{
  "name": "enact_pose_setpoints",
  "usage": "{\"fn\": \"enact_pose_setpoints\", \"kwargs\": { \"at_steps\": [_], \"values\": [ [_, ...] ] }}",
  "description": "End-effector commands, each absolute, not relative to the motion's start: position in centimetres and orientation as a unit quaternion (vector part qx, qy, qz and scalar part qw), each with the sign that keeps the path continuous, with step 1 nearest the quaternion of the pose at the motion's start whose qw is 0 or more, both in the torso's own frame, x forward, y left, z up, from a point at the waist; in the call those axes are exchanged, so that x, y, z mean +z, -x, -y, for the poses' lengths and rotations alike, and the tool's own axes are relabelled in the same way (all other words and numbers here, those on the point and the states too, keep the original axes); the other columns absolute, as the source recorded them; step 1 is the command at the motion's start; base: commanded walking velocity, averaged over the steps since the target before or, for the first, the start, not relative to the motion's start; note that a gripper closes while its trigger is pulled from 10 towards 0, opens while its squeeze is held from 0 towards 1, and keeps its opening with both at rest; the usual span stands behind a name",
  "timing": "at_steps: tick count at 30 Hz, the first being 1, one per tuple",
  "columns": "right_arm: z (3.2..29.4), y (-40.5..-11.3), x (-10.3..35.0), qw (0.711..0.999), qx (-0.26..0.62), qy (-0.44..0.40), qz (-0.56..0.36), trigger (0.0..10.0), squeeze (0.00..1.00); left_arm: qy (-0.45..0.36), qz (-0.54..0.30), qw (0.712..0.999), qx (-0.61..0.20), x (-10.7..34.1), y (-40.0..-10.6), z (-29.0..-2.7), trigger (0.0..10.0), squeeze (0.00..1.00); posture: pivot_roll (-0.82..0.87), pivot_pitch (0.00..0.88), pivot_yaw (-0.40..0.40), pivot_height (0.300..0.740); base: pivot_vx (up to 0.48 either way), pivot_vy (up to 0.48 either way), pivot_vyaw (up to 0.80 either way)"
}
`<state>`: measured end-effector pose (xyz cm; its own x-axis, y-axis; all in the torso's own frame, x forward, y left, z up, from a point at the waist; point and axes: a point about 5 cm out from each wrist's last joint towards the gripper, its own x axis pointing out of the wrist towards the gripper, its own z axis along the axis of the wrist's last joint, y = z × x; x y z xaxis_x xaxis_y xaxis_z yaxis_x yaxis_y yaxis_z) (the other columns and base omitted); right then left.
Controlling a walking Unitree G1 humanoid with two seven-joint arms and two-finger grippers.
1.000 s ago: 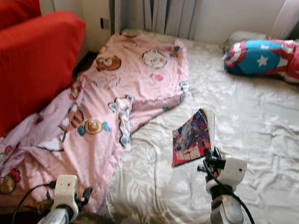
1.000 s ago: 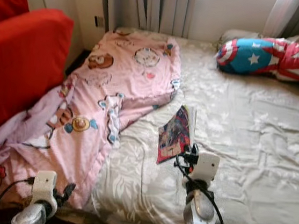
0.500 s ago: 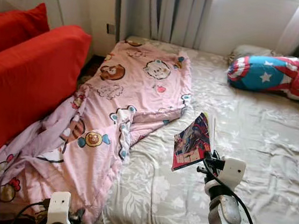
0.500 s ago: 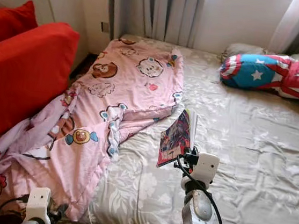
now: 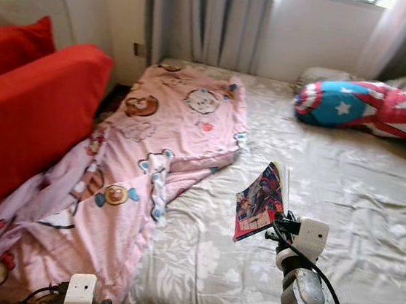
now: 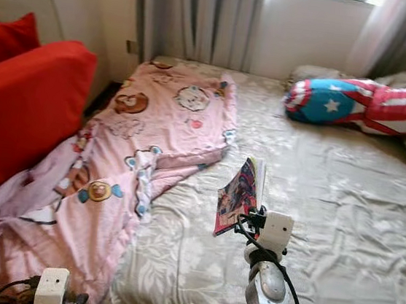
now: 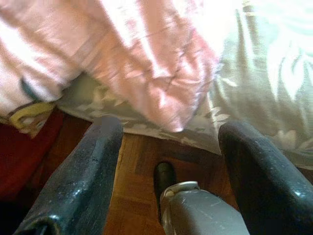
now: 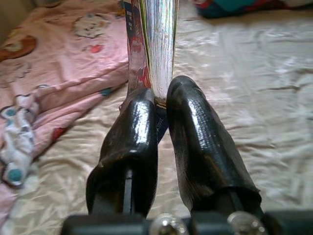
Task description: Clean up the room
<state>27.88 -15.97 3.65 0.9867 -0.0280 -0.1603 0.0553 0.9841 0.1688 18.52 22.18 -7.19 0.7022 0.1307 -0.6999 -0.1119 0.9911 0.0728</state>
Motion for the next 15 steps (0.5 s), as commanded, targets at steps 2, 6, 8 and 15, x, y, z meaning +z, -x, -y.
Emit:
{"fn": "enact_pose_setpoints", "kwargs": {
  "at_steps": [2,6,8,15],
  "values": [
    [15.80,-28.34,4.27,0.994,-0.020,-0.088,-0.058,10.0,0.00,-0.019,-0.399,0.915,0.063,-7.66,-17.82,-22.03,10.0,0.00,-0.01,0.000,-0.071,0.740,0.000,-0.328,-0.68],
    [15.70,-28.44,4.34,0.994,-0.019,-0.089,-0.056,10.0,0.00,-0.021,-0.401,0.914,0.062,-7.74,-17.65,-21.98,10.0,0.00,-0.01,0.000,-0.071,0.740,0.000,-0.331,-0.68],
    [15.77,-28.46,4.44,0.995,-0.019,-0.085,-0.050,10.0,0.00,-0.020,-0.402,0.913,0.063,-7.83,-17.48,-21.93,10.0,0.00,-0.01,0.000,-0.070,0.740,0.000,-0.334,-0.71],
    [15.64,-28.68,4.57,0.995,-0.017,-0.084,-0.041,10.0,0.00,-0.020,-0.402,0.913,0.064,-7.89,-17.43,-21.71,10.0,0.00,-0.01,0.000,-0.069,0.740,0.000,-0.332,-0.11]
  ]
}}
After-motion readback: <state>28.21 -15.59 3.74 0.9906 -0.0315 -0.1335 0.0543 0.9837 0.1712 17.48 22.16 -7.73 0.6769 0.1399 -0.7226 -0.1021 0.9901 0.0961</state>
